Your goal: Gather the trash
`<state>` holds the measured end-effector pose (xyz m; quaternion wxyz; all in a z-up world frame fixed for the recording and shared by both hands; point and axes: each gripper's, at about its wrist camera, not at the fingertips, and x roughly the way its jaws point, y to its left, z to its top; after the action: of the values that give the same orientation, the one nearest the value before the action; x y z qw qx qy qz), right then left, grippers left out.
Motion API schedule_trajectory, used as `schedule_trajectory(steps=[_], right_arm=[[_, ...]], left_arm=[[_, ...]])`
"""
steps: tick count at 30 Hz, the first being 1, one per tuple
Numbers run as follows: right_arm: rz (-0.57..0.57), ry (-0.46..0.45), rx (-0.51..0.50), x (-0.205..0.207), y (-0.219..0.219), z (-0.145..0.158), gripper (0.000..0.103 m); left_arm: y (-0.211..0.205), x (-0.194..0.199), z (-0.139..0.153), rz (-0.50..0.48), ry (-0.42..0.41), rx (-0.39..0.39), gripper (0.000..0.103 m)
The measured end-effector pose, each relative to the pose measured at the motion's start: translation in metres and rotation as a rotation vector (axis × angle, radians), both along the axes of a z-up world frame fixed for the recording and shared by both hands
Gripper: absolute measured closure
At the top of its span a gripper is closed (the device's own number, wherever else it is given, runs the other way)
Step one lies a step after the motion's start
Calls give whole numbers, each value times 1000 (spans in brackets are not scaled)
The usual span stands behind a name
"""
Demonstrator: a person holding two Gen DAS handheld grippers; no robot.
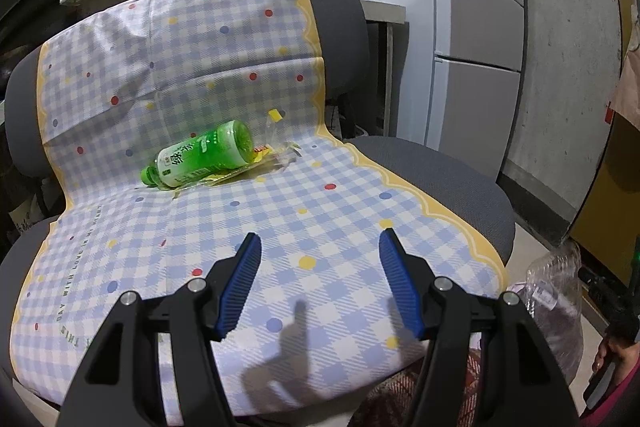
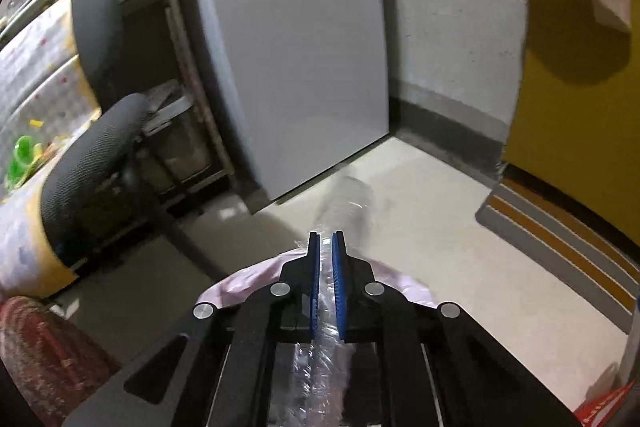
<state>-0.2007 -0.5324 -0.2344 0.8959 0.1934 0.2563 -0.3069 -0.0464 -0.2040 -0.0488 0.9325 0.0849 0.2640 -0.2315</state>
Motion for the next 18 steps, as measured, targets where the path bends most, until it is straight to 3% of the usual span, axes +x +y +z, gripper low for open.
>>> schedule_trajectory(steps=[5, 10, 15, 18], right_arm=[[31, -19, -60, -2, 20, 31, 88], [73, -87, -136, -2, 49, 85, 88], [212, -168, -203, 20, 91, 139, 87], [318, -181, -202, 54, 120, 157, 80]], left_arm=[[12, 3, 6, 23, -8, -24, 43], [34, 9, 10, 63, -17, -36, 43], [72, 29, 17, 154, -37, -25, 43], [102, 49, 26, 229, -41, -20, 43]])
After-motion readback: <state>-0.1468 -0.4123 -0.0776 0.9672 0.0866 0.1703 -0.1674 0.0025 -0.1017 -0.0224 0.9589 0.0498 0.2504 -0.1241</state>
